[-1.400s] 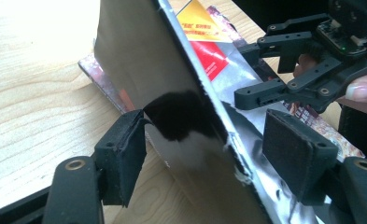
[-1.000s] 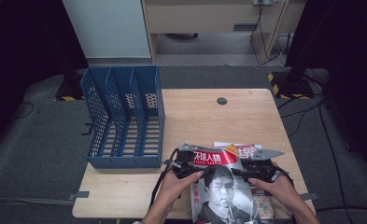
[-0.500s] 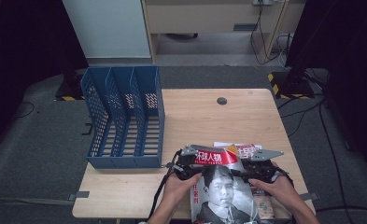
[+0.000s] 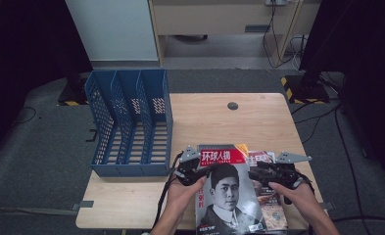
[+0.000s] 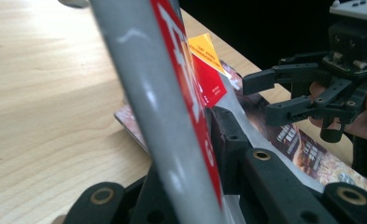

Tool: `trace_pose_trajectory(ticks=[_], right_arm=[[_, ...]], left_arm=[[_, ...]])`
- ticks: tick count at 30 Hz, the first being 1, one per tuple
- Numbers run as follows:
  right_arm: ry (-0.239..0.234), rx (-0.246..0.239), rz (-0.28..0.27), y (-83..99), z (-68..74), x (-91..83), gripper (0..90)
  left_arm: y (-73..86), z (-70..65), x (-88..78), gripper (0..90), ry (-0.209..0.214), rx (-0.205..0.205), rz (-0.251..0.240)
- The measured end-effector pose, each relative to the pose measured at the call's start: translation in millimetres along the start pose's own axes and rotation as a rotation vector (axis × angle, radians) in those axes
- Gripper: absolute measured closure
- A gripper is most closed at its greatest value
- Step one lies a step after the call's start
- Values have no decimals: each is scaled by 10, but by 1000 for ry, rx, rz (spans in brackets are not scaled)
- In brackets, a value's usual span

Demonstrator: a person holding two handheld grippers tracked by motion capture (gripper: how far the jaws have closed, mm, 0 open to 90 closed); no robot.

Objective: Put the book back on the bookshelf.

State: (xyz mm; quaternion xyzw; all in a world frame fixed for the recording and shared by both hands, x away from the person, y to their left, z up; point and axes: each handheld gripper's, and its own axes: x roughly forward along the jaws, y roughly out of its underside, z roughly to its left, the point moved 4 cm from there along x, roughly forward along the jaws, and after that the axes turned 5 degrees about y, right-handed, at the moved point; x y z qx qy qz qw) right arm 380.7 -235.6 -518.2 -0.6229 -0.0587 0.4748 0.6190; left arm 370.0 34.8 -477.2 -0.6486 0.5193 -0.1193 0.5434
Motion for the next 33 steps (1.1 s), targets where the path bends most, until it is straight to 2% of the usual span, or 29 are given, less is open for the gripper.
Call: trace_pose_trajectory(ticks=[4, 7, 11, 18, 23, 24, 33], right_arm=[[140, -6, 7, 4, -110, -24, 227], [224, -5, -8, -6, -198, -62, 205], [299, 13, 10, 22, -307, -104, 198], [384, 60, 85, 121, -461, -125, 196], [417, 101, 82, 143, -538, -171, 194], [427, 107, 80, 146, -559, -187, 200], [450, 96, 80, 153, -590, -215, 239]], left_arm=[[-77, -10, -92, 834, -15, 17, -39], [-150, -35, -170, 840, -21, 37, -71], [-235, -60, -275, 851, -37, 63, -108], [-368, -86, -466, 864, -55, 98, -164], [-446, -108, -576, 866, -59, 116, -198], [-482, -122, -631, 866, -58, 131, -215], [-613, -196, -814, 867, -55, 164, -270]])
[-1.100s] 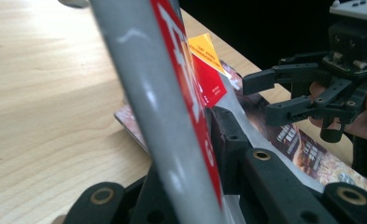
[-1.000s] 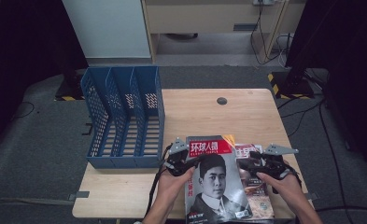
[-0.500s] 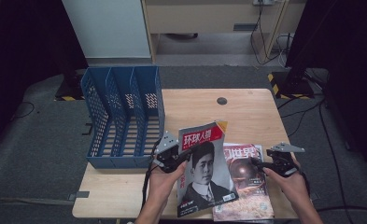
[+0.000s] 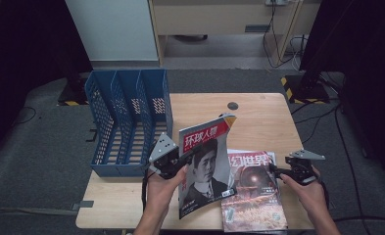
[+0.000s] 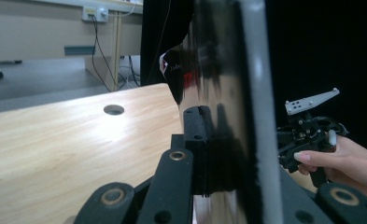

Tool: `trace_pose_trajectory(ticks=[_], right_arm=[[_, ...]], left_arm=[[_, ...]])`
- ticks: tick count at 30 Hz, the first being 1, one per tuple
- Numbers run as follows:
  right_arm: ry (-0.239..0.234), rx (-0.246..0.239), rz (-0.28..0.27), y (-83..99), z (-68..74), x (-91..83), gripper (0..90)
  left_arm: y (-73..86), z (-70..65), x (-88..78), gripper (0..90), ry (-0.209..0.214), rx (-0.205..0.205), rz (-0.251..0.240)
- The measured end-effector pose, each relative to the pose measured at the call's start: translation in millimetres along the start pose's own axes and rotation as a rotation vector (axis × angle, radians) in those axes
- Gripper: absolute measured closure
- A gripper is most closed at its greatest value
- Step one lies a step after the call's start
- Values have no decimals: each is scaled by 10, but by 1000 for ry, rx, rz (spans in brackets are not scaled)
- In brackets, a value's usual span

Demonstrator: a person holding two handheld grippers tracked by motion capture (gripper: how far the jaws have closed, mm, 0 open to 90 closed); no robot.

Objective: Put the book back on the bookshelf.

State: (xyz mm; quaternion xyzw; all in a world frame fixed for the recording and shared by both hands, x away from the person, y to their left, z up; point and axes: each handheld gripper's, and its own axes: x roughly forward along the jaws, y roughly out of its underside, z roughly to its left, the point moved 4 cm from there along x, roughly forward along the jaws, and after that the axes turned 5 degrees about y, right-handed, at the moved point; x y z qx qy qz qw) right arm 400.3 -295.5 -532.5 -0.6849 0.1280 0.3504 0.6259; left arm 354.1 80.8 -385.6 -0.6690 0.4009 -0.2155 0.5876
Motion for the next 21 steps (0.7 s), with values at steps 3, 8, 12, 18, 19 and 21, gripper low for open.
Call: trace_pose_trajectory(ticks=[3, 8, 12, 18, 19, 21], right_arm=[[7, 0, -1, 1, -28, -17, 285], [38, -27, 21, 23, -67, -29, 365], [39, -36, 33, 38, -64, -25, 388], [39, -35, 32, 42, -60, -24, 385], [40, -34, 31, 42, -61, -25, 384], [40, -40, 29, 47, -64, -29, 382]], left_arm=[[-49, -16, -36, 867, 2, 10, -16], [-104, -34, -80, 867, 2, 18, -34], [-181, -68, -134, 867, 2, 33, -59], [-266, -105, -192, 868, -3, 59, -73], [-280, -109, -205, 867, -5, 64, -73], [-318, -111, -233, 868, -9, 74, -74]])
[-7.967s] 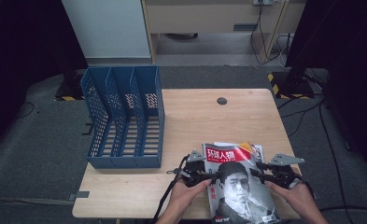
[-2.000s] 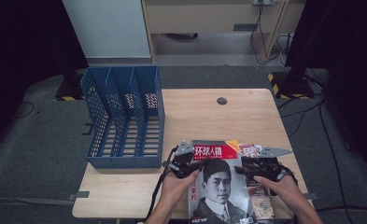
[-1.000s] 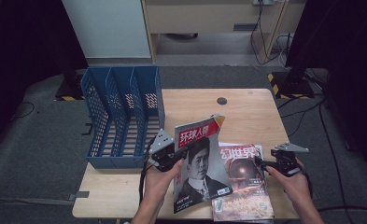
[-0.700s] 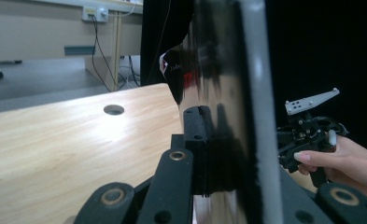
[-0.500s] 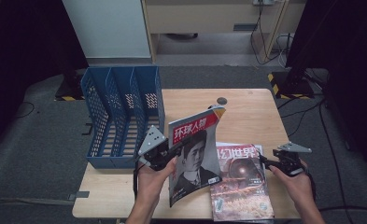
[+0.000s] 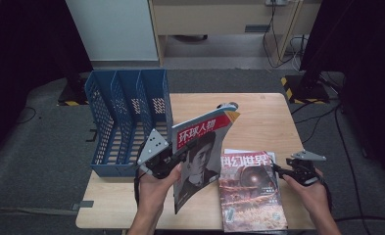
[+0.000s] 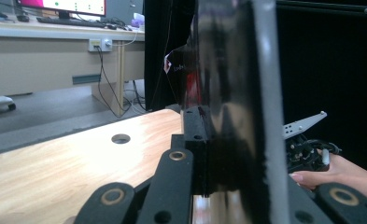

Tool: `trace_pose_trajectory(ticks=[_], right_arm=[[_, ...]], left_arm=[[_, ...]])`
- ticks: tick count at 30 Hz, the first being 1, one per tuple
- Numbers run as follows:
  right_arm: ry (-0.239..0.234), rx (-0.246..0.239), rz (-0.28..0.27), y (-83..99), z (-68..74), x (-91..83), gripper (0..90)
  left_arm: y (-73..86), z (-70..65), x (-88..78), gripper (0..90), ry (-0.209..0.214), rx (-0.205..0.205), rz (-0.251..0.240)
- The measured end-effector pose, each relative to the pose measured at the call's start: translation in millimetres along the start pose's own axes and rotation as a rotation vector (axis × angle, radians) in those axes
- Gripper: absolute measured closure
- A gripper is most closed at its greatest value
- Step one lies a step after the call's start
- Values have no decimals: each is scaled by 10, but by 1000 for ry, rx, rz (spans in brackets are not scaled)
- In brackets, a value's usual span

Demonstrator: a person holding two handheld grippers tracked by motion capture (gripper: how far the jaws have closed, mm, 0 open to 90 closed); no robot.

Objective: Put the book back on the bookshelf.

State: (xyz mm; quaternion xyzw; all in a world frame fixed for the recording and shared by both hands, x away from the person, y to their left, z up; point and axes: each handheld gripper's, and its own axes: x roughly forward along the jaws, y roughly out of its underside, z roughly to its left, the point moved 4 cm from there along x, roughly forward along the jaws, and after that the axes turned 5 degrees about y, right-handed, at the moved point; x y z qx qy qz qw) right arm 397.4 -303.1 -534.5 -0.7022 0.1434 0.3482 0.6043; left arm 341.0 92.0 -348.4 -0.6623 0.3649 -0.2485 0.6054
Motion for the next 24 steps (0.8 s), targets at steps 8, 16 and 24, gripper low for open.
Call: trace_pose_trajectory(ticks=[8, 16, 24], right_arm=[[-1, -1, 5, 9, -1, -5, 374], [8, 13, -1, 13, -38, -20, 377], [28, 31, 28, 66, -126, -13, 393]], left_arm=[[-260, 114, -109, 868, -32, 37, -11], [-494, 215, -152, 868, -67, 57, -27], [-588, 289, -165, 868, -84, 63, -31]])
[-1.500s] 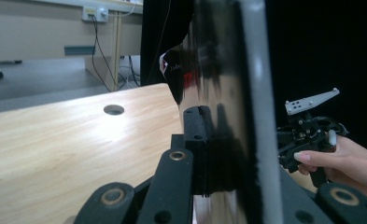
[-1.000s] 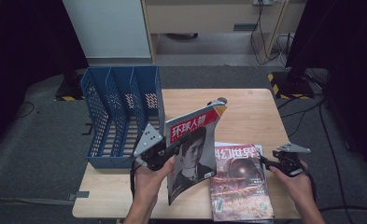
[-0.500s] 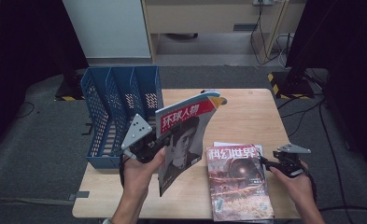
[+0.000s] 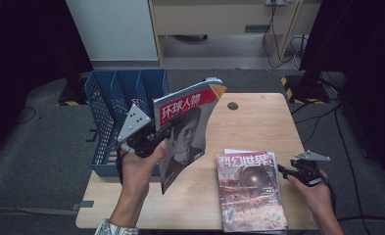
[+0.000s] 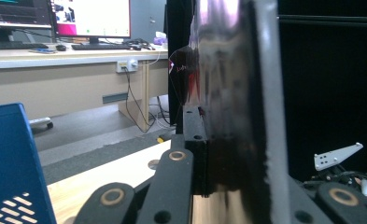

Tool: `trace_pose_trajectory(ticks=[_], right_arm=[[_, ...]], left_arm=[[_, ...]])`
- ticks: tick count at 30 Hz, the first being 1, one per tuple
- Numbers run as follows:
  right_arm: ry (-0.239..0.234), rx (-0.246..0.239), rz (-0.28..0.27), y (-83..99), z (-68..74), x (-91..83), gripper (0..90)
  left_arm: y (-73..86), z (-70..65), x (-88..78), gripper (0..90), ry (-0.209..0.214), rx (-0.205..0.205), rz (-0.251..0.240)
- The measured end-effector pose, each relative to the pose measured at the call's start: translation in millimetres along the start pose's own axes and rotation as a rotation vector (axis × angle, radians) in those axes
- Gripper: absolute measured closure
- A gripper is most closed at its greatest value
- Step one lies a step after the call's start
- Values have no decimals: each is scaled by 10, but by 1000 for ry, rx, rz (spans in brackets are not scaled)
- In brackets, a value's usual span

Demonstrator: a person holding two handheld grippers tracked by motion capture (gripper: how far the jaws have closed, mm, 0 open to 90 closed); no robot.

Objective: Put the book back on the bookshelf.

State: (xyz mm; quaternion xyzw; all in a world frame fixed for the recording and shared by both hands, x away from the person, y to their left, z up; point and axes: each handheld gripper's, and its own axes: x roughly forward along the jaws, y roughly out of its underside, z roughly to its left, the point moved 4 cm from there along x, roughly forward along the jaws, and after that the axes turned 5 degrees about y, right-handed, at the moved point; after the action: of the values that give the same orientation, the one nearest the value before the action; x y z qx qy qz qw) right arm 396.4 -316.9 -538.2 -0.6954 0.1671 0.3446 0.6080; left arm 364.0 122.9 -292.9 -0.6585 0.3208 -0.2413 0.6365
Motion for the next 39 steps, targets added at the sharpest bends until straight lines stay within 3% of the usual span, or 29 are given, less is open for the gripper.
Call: trace_pose_trajectory(ticks=[15, 39], right_arm=[[5, -11, 14, 17, 6, 10, 388], [15, -19, 14, 23, -5, 7, 387]], left_arm=[[-36, 103, -74, 868, -27, 9, -10], [-65, 369, -489, 868, -109, -3, -61]])
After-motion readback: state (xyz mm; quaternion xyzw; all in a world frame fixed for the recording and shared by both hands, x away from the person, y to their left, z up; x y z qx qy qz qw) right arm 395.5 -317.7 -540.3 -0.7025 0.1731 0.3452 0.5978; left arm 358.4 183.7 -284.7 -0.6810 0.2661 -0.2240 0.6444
